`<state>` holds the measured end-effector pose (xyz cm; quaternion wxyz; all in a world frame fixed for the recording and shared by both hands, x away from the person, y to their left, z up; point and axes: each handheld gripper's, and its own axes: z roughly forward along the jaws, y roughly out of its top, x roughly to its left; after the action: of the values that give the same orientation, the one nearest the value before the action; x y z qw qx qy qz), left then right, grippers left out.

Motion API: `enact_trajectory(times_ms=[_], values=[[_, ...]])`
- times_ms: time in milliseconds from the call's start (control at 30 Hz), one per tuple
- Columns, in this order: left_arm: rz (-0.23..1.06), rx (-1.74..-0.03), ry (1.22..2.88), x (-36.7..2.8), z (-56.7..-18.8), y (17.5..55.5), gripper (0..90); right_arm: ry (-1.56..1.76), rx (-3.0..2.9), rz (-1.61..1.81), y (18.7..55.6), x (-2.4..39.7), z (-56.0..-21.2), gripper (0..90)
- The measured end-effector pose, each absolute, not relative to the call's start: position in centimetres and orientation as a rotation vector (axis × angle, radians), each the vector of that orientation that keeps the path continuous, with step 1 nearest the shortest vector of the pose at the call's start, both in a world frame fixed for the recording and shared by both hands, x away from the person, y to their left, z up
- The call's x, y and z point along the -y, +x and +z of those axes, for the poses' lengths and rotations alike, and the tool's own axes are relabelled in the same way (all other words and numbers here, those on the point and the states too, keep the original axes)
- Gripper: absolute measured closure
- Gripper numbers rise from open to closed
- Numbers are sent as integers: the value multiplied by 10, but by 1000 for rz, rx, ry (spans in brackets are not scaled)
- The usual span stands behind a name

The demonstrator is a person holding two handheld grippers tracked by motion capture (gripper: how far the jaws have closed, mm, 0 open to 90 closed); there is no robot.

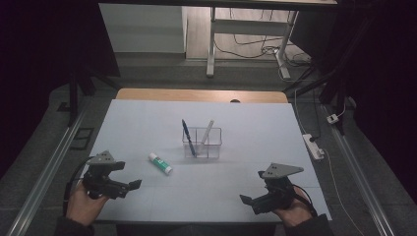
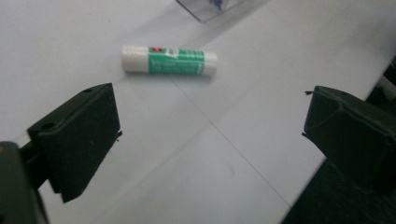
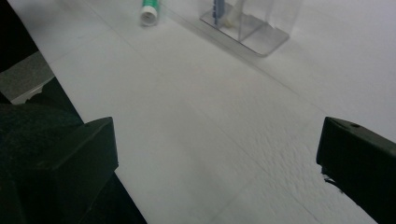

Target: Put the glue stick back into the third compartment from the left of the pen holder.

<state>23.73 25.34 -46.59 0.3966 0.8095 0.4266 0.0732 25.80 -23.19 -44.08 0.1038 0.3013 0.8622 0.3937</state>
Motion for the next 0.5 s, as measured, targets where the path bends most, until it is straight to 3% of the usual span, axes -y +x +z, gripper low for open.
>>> enact_trajectory(times_ms=[500], values=[[161, -1075, 2044, -268, -473, 203, 0, 722, -2658, 1185, 280, 169, -434, 0]])
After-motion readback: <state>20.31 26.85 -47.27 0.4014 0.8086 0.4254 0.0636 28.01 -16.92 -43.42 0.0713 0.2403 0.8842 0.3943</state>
